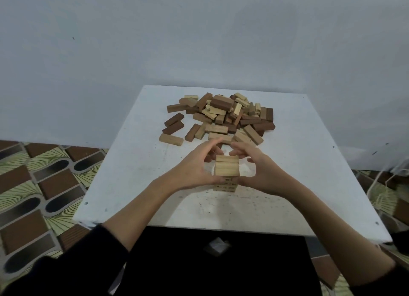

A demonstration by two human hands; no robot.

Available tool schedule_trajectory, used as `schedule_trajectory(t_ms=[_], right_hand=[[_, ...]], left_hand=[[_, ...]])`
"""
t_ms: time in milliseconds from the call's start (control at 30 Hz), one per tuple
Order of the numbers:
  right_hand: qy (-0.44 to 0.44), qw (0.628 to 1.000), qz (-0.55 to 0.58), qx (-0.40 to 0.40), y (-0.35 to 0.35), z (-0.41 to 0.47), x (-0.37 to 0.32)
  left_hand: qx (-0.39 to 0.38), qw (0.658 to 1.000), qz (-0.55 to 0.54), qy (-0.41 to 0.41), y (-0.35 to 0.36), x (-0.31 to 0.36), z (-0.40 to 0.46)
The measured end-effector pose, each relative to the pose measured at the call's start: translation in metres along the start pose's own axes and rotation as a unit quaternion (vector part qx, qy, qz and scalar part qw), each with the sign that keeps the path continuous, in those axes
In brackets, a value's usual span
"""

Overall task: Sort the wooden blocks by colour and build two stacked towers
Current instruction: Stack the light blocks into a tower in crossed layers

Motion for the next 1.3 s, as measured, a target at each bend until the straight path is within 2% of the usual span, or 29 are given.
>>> schedule_trajectory(t_ms=[200,867,1033,1167,1300], right_hand=[[-0.012,0.999,-0.036,0.007,0.003,0.002,0.002],[-0.048,0.998,-0.035,0.036,0.007,0.004,-0.004],[0.01,0.997,0.072,0.014,0.013,-0.004,0.008],[0.073,0.975,0.209,0.009,0.037,-0.015,0.012],[0.103,0.956,0.274,0.03,0.05,-0.023,0.004]], left_hand=[[-0.004,1.0,0.022,0.005,0.003,-0.002,0.001],[0.01,1.0,0.002,-0.015,0.005,-0.007,0.0],[0.014,0.997,-0.065,-0.043,0.01,-0.015,-0.009],[0.009,0.984,-0.153,-0.094,0.027,-0.026,-0.02],[0.017,0.969,-0.218,-0.115,0.046,-0.029,-0.024]])
Point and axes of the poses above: each hand's wrist, its own z-axis towards the middle knuckle, its own y-axis out of the palm, x = y × z, the point moved 10 cm from there along z, towards the middle knuckle, and after that the axes turned 15 degrees about -z, right-handed, at the moved point
